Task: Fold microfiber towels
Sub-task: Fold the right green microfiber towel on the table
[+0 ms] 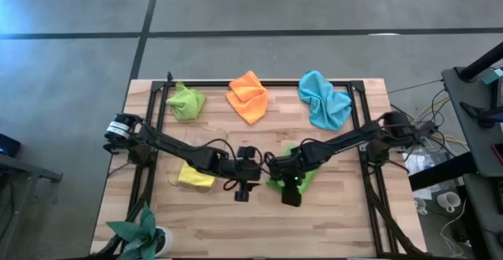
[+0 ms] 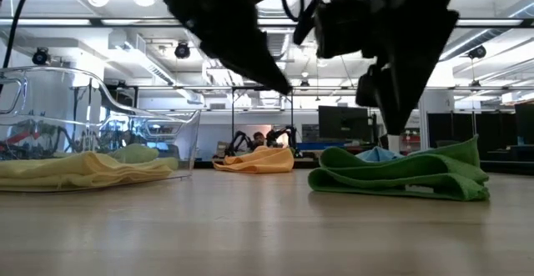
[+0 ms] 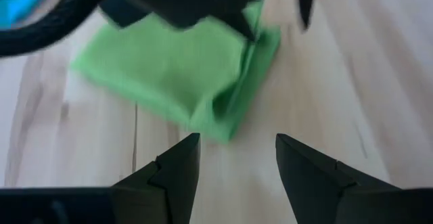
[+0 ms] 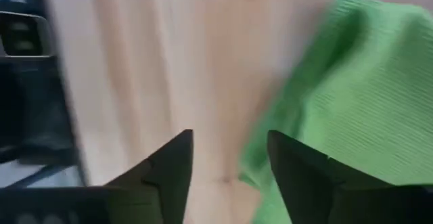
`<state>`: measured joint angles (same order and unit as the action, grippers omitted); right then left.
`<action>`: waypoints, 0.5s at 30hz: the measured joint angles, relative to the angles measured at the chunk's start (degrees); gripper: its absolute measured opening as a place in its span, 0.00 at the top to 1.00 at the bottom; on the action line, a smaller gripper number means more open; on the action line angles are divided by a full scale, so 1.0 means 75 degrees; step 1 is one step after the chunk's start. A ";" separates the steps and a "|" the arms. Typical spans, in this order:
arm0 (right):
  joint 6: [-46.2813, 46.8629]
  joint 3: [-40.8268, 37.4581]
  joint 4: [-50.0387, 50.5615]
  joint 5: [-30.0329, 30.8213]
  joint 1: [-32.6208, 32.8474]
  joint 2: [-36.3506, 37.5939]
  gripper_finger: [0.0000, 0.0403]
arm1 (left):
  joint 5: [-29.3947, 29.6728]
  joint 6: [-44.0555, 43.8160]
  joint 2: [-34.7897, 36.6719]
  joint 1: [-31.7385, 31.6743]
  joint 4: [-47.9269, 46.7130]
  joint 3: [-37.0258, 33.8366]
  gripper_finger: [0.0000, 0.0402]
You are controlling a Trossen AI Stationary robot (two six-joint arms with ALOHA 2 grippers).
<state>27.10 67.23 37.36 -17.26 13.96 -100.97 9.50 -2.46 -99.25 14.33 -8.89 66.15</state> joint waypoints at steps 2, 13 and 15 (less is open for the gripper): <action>0.0364 -0.0061 0.0494 0.1061 0.0133 0.0132 0.50 | 0.0000 -0.0038 -0.0165 -0.0014 0.0605 0.0000 0.56; 0.2229 -0.0915 0.0066 0.2484 0.0999 0.0210 0.51 | 0.0427 -0.0432 -0.1573 -0.0209 0.2920 0.0047 0.56; 0.2206 -0.1084 -0.0816 0.2451 0.1082 0.0196 0.51 | 0.0443 -0.0522 -0.1942 -0.0233 0.3223 0.0073 0.56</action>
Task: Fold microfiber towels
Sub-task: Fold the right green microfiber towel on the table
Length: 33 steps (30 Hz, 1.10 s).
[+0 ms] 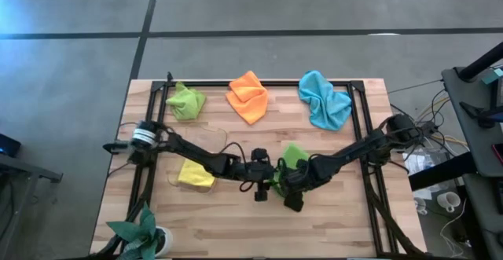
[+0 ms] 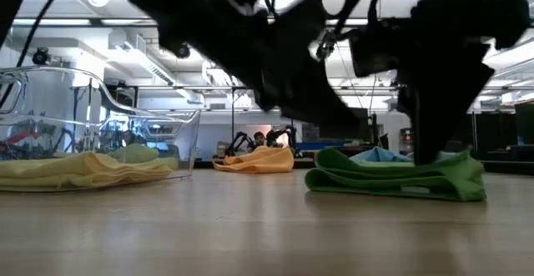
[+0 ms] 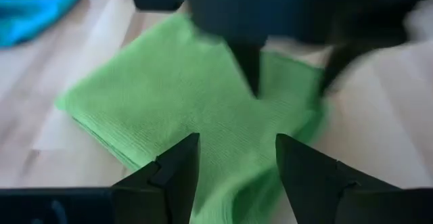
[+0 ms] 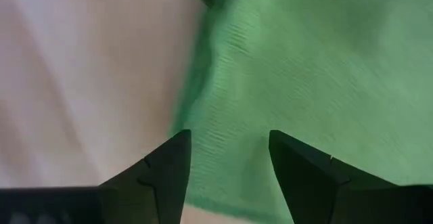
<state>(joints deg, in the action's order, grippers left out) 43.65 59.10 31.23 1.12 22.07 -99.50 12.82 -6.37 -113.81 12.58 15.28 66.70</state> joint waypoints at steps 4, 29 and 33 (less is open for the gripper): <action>-0.0194 -0.0164 -0.1258 -0.0483 0.0020 0.0015 0.51 | -0.0001 -0.0113 -0.0485 0.0003 0.0216 0.0003 0.56; -0.0531 0.0140 -0.0095 0.0027 0.0153 -0.0502 0.51 | -0.0530 0.0207 -0.0308 0.0023 -0.1285 -0.0040 0.56; -0.0492 0.0173 0.0328 0.0179 0.0157 0.0208 0.51 | -0.0530 0.0476 0.0127 0.0023 -0.2026 -0.0041 0.56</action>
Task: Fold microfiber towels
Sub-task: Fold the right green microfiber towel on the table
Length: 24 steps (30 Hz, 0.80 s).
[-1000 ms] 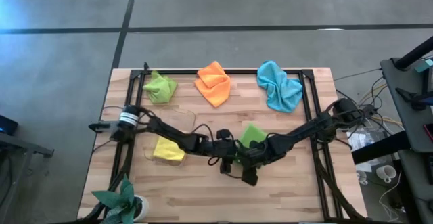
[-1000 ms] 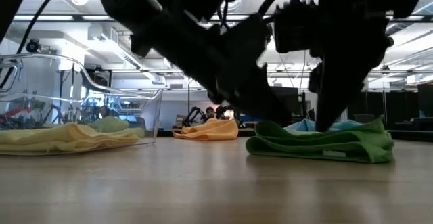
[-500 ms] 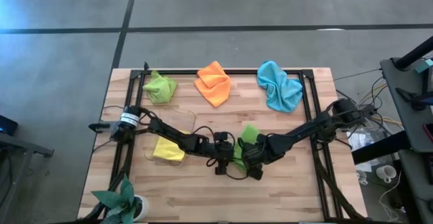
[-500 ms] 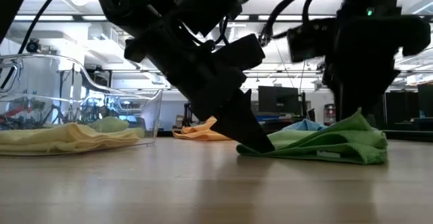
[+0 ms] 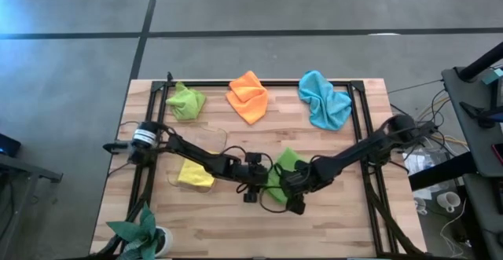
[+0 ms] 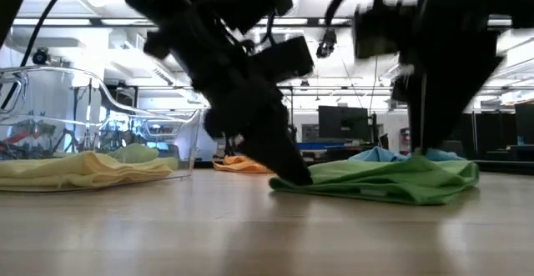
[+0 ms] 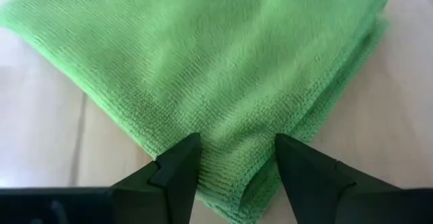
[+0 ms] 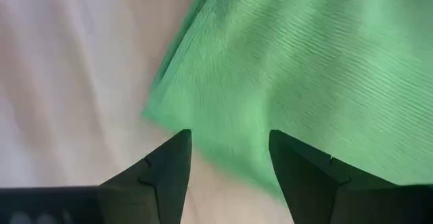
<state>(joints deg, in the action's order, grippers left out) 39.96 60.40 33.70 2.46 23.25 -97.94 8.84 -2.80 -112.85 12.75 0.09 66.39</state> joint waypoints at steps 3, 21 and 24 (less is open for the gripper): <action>0.0484 -0.0049 0.0803 0.0869 -0.0011 0.0655 0.51 | -0.0020 0.0028 0.0500 0.0025 0.0105 -0.0002 0.56; 0.0461 -0.1778 0.0635 0.0614 -0.2440 0.2056 0.49 | -0.0492 0.0259 -0.0408 0.0117 0.0870 -0.0055 0.56; 0.0206 -0.1657 0.0660 0.0614 -0.2436 0.2056 0.47 | -0.1059 0.0221 -0.0537 0.0143 0.0994 -0.0009 0.56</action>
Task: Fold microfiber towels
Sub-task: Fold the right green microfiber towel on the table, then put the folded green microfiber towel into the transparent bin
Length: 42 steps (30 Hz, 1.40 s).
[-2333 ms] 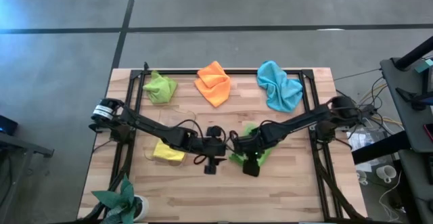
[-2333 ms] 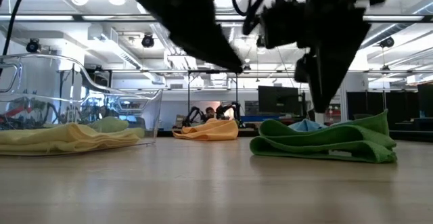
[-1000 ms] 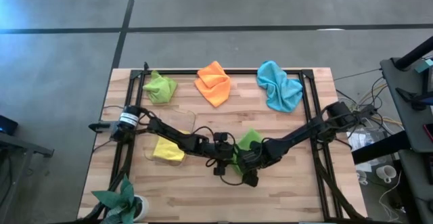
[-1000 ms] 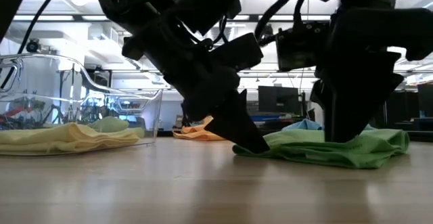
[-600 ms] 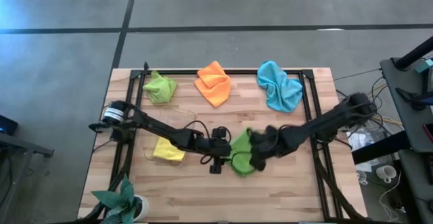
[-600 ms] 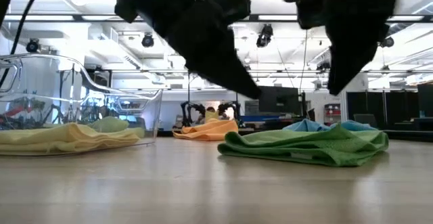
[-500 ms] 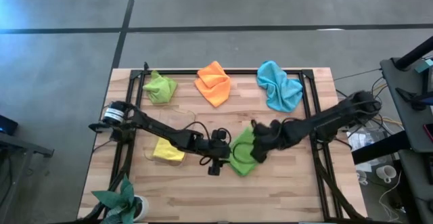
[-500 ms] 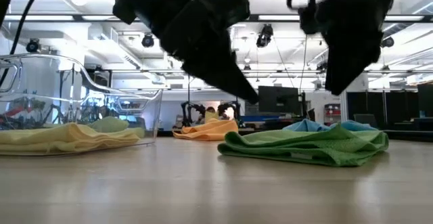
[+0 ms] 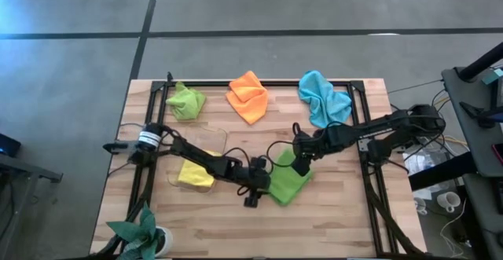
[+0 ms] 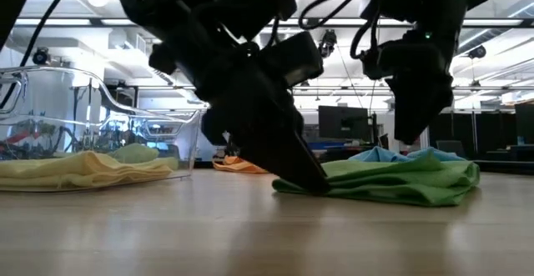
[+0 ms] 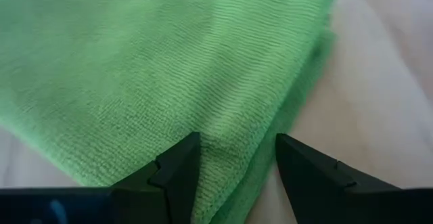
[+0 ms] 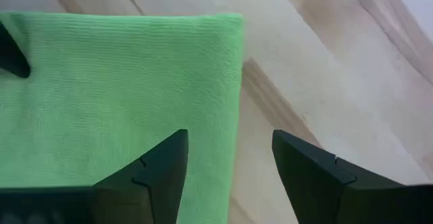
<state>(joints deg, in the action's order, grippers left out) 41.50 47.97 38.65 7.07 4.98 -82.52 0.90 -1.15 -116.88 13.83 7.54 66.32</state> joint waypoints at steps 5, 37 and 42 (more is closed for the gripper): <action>-0.0143 0.0075 0.0005 0.0045 0.0002 0.0055 0.46 | -0.1203 0.0018 0.0152 0.0184 -0.0146 0.0057 0.56; 0.0064 0.1108 0.1823 0.1274 0.0258 0.0902 0.46 | 0.1330 0.1411 -0.0540 0.1250 -0.0657 0.1476 0.34; 0.0183 0.1208 0.1869 0.1274 0.0286 0.1281 0.46 | 0.1302 0.1881 -0.0938 0.1311 -0.0977 0.1788 0.33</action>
<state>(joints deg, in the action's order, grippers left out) 42.88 57.04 52.67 16.62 7.13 -72.91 10.67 12.96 -123.91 23.66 0.22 79.73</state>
